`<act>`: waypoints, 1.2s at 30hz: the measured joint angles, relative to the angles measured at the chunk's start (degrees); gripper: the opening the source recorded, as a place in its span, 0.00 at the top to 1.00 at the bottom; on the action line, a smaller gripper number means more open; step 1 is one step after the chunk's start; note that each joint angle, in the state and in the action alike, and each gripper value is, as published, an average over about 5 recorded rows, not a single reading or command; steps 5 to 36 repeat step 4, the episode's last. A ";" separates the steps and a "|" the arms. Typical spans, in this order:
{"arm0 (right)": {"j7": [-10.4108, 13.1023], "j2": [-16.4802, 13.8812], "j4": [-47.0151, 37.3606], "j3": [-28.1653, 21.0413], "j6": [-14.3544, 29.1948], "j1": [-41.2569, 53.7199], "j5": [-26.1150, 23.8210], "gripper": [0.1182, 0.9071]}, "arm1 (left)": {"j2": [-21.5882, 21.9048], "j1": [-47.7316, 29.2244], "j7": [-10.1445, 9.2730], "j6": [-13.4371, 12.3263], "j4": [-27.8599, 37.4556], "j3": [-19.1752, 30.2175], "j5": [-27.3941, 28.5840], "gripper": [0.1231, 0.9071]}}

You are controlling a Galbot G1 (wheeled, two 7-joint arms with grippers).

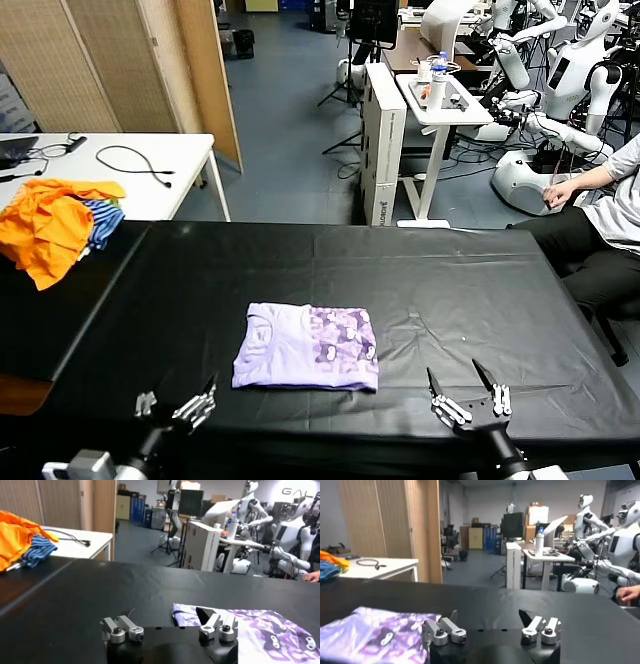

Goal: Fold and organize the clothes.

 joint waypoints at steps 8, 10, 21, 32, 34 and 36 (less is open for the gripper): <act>0.01 0.11 -0.29 -0.14 0.00 -0.17 -0.04 0.00 | -0.39 0.58 0.48 -0.37 0.26 -0.01 0.63 0.00; 0.01 0.11 -0.29 -0.14 0.00 -0.17 -0.04 0.00 | -0.39 0.58 0.48 -0.37 0.26 -0.01 0.63 0.00; 0.01 0.11 -0.29 -0.14 0.00 -0.17 -0.04 0.00 | -0.39 0.58 0.48 -0.37 0.26 -0.01 0.63 0.00; 0.01 0.11 -0.29 -0.14 0.00 -0.17 -0.04 0.00 | -0.39 0.58 0.48 -0.37 0.26 -0.01 0.63 0.00; 0.01 0.11 -0.29 -0.14 0.00 -0.17 -0.04 0.00 | -0.39 0.58 0.48 -0.37 0.26 -0.01 0.63 0.00; 0.01 0.11 -0.29 -0.14 0.00 -0.17 -0.04 0.00 | -0.39 0.58 0.48 -0.37 0.26 -0.01 0.63 0.00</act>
